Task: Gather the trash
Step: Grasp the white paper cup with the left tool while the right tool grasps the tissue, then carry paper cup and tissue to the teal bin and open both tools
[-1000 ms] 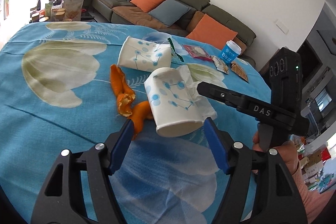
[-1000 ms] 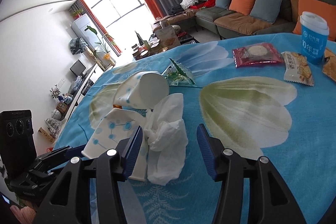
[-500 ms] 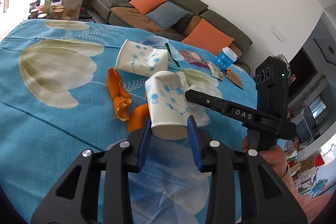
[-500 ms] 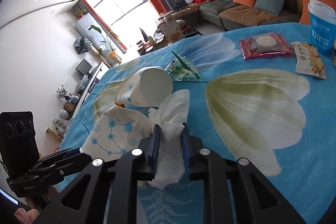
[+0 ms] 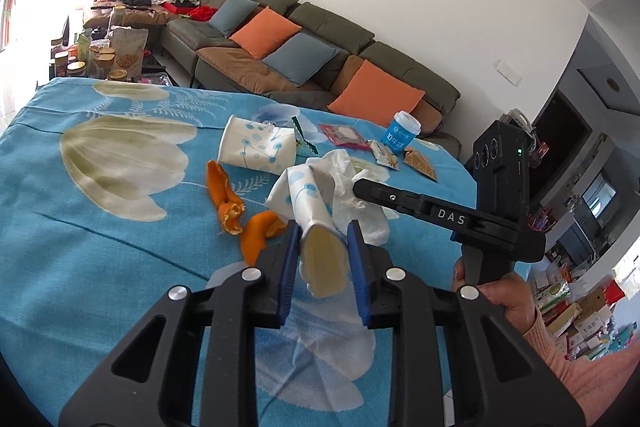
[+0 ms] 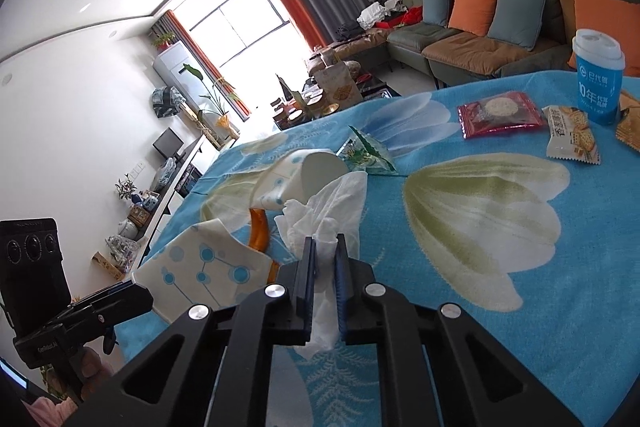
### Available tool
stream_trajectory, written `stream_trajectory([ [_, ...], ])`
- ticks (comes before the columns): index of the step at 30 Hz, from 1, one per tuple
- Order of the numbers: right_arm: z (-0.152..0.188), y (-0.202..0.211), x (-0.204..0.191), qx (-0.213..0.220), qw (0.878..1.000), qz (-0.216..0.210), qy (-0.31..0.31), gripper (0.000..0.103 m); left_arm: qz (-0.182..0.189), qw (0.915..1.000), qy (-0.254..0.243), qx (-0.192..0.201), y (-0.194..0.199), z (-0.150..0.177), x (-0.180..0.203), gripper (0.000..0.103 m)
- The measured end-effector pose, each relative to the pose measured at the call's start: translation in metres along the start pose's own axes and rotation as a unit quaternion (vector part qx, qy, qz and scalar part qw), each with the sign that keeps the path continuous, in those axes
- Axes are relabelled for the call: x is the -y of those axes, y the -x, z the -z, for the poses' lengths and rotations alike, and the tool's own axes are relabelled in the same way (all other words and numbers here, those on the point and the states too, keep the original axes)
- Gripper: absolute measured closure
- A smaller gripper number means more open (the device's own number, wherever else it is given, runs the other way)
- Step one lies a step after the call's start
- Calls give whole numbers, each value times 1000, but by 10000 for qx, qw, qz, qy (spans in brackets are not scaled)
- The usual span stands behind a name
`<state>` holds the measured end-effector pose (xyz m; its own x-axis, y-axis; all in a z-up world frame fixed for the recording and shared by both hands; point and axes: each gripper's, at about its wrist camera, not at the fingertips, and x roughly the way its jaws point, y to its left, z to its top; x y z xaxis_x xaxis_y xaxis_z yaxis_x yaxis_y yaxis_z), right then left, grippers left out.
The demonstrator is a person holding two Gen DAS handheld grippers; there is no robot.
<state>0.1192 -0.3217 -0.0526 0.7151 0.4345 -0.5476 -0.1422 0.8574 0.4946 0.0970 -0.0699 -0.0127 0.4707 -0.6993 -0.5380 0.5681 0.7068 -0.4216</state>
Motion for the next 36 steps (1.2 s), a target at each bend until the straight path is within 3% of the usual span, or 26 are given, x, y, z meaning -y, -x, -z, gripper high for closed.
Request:
stream_trajectory([
  [12,8,6,-21,10,9994,-332,73,95,-182,9995,-209,147,45,15,-2,81],
  [36,18,-17,-84,-269,9926,-1054,535,95,-965,9944,52,432,113,35,-37,81],
])
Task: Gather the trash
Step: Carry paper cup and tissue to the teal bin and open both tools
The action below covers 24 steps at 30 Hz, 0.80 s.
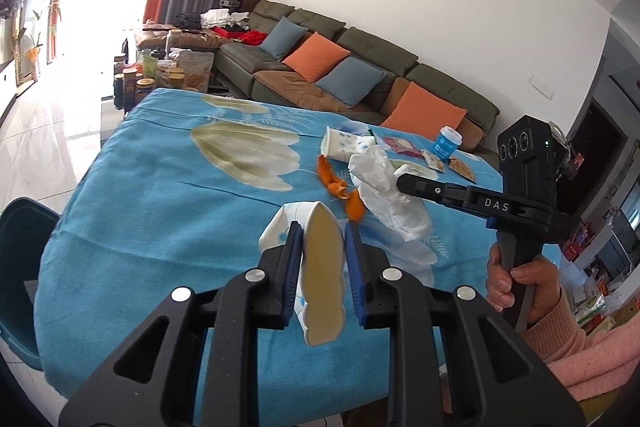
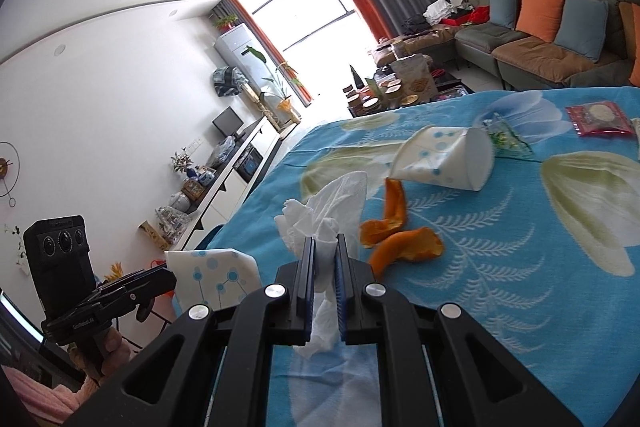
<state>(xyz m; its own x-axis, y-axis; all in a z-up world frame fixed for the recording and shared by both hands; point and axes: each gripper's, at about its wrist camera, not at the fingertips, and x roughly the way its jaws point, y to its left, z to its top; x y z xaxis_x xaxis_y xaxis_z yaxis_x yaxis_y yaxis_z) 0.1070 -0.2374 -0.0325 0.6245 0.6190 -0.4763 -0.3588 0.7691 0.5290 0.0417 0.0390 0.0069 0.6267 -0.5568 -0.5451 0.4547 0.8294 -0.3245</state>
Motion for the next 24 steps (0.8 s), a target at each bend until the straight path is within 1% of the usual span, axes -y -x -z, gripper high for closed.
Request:
stream_trajectory([
  [12,-2,-38,-40,-277,9983,-394,316,95,-419,9983,257,324,44,3,-29,81],
  [24,-7,-74,-85,-558,9933,-758,677,95,-841,9932,550,585,81,7,-62,81],
])
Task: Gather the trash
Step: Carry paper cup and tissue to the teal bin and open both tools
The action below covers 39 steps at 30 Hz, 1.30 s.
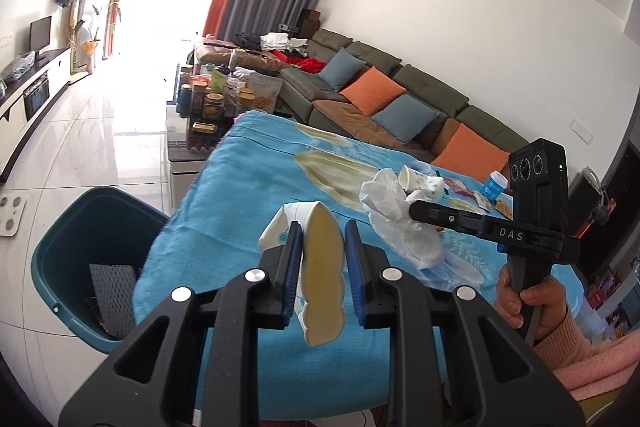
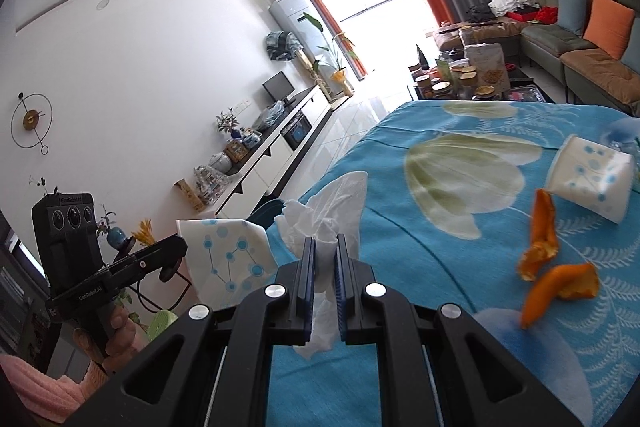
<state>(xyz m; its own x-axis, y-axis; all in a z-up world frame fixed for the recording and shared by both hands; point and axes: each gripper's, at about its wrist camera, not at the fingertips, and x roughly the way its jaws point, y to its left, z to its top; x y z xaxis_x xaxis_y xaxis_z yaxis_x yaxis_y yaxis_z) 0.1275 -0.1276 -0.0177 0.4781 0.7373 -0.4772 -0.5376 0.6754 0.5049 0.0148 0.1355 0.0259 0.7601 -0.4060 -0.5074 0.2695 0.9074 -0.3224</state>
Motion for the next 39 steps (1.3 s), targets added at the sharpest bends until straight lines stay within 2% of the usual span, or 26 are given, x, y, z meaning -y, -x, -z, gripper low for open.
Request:
stream_trajectory([
  [10,-8,-41,-29,-328,9988,-295,224,95,-398,9987,220,228,23,-6,-32,81],
  [23,-19,-94,-60,-716,9940,-662,503,95,-1022,9925,507,438,40,-14,-76,81],
  [39,-33,-156,-96,-1074,9880,-804,762,95,-1513,9837,890,391,39,-11,-127,81],
])
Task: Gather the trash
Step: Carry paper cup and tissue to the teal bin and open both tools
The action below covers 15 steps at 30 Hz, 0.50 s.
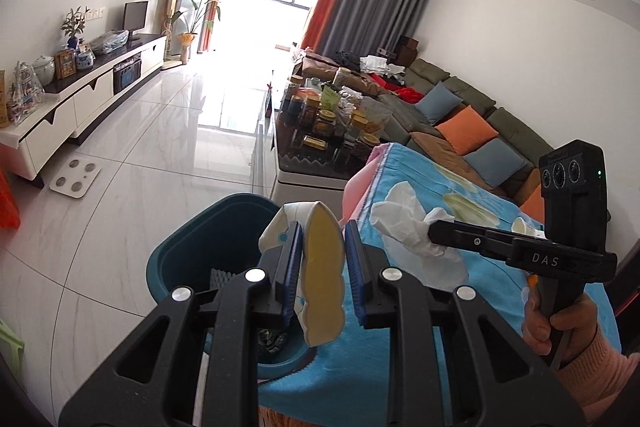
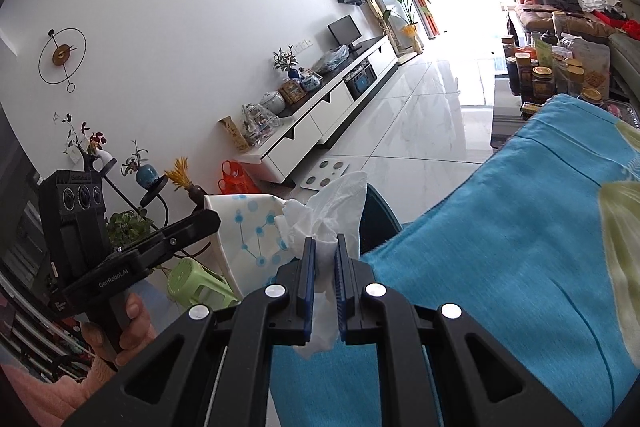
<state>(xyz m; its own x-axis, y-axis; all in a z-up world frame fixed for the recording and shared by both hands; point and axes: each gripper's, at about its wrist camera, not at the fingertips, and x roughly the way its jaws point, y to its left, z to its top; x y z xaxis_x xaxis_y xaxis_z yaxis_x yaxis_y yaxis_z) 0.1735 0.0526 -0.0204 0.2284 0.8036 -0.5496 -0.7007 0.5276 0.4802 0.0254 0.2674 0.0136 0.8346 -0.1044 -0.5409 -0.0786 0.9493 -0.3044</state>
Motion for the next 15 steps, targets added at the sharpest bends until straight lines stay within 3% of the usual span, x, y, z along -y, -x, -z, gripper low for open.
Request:
stream_trajectory([
  [15,-18,-65,0,-361,9989,52,-299,95,-336,9983,341,-333,-41,5,-34,80],
])
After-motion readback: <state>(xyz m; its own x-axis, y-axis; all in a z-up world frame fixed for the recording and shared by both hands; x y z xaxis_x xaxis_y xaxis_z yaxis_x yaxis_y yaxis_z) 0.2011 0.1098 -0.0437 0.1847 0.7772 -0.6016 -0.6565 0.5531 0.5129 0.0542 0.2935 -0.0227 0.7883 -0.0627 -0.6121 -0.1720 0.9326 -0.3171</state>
